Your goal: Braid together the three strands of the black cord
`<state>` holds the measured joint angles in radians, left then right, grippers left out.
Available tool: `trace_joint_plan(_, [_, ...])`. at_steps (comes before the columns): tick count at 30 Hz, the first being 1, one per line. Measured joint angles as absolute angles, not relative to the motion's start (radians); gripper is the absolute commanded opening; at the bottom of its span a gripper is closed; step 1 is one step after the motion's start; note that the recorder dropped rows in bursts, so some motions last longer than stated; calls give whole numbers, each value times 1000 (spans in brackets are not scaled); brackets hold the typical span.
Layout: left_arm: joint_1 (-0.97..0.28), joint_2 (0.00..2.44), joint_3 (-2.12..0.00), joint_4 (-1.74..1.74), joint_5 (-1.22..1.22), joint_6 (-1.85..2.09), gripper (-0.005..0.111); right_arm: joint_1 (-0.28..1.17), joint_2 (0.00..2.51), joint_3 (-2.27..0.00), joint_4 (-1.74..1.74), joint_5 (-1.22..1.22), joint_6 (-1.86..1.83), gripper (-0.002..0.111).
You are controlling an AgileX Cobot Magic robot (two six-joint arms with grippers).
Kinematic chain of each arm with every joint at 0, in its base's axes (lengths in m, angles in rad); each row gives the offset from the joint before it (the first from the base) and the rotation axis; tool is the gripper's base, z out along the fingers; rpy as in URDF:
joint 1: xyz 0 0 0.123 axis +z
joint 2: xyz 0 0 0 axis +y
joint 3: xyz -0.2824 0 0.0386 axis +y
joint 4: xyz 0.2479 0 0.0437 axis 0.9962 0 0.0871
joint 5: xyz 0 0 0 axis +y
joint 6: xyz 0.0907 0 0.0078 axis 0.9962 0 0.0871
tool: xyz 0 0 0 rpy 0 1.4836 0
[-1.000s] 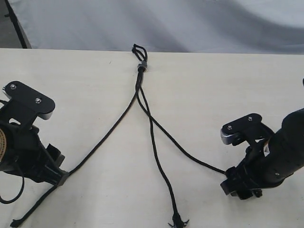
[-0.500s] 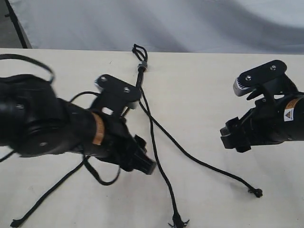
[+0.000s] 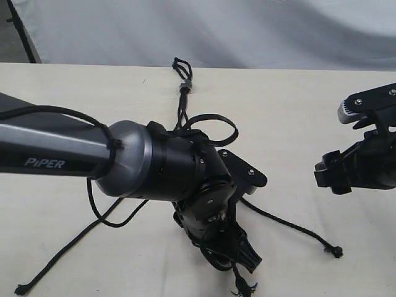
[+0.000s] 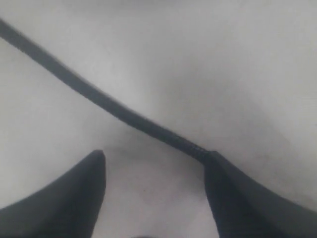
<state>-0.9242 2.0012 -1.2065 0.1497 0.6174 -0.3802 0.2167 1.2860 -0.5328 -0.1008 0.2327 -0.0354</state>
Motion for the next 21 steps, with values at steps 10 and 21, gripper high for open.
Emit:
trace_joint_plan(10, [-924, 1976, -1254, 115, 631, -374, 57, 217, 1286, -533, -101, 227, -35, 74])
trace_joint_plan(21, [-924, 2050, -1312, 64, 636, -411, 57, 217, 1286, -533, -101, 227, -34, 74])
